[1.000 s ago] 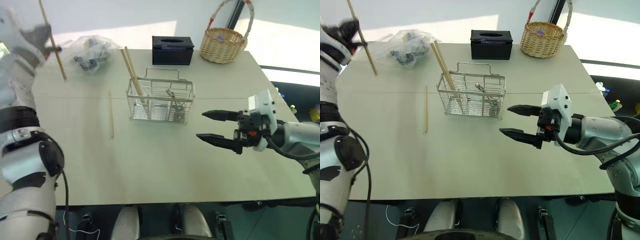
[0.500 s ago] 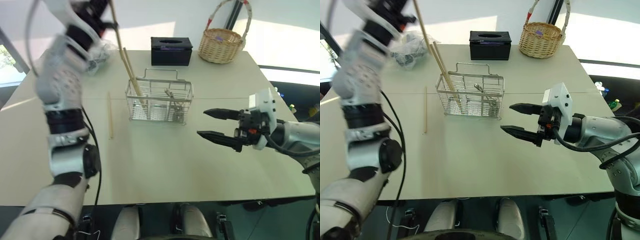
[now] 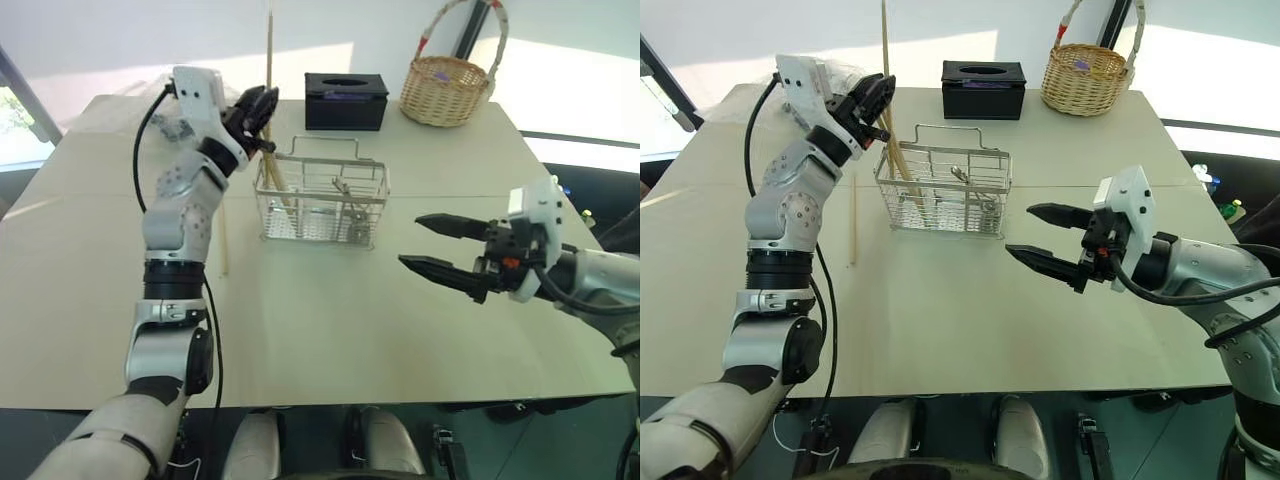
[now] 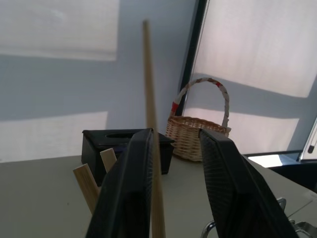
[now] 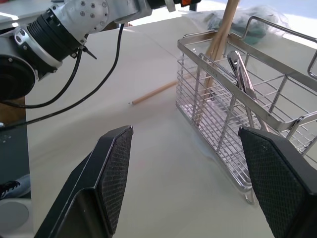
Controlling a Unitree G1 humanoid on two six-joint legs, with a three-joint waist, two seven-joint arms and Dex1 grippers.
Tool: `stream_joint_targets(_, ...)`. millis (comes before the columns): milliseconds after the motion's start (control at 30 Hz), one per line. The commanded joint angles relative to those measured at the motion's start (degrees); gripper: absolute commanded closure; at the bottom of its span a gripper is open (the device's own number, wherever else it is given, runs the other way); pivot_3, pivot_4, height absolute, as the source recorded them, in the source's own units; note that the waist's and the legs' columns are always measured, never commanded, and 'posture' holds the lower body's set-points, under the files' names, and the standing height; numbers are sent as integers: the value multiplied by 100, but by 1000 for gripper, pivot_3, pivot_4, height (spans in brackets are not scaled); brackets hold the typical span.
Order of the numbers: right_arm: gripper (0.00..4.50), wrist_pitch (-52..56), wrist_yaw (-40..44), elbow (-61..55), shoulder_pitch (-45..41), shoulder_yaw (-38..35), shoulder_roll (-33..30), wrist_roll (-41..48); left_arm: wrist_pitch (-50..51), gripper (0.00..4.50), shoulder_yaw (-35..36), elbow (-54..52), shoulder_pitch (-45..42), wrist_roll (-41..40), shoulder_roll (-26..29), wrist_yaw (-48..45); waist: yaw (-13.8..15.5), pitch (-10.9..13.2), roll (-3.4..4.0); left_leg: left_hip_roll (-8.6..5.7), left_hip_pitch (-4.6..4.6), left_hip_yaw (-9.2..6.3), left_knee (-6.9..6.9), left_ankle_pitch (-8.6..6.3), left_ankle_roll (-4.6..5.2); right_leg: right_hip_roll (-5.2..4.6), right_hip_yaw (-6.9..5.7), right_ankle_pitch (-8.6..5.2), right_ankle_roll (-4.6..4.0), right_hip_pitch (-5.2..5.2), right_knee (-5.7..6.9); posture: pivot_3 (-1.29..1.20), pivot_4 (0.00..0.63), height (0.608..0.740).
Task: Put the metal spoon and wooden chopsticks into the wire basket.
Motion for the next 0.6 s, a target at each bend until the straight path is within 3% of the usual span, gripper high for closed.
stream_joint_targets(33, 963, -31, -28, -27, -118, -166, -65, 80, 160, 1001, 145, -467, -76, -249, 12, 41, -4, 0, 0, 0, 0, 0, -1, 0, 0, 0, 0, 0, 0, 0, 0, 0, 150, 712)
stream_joint_targets(100, 963, -40, -15, 13, -157, -133, -64, 71, 334, 90, 230, -601, -90, -374, 58, 112, -6, 0, 0, 0, 1, 0, -2, 0, 0, 0, 0, 0, 0, -1, 1, 0, 150, 712)
stream_joint_targets(133, 963, -48, -5, 38, -184, -107, -61, 58, 422, 13, 265, -669, -94, -426, 89, 139, -11, 0, 0, 0, 2, -1, -2, 0, 1, 0, 0, 0, 0, 0, 1, 0, 150, 712)
stream_joint_targets(467, 963, -175, 131, 339, -533, 239, 13, -172, 1301, 13, 934, -1392, -492, -998, 852, 607, -13, 3, 0, 0, 0, -2, -2, 0, 1, 1, 0, 0, 0, -4, 2, 0, 150, 712)
stream_joint_targets(600, 963, -256, 174, 363, -534, 327, 83, -277, 1712, 13, 1442, -183, -1046, -811, 1642, 1226, -12, 3, 2, 0, 2, -3, -4, 0, 1, 2, 0, -1, 1, -3, 3, 0, 150, 712)
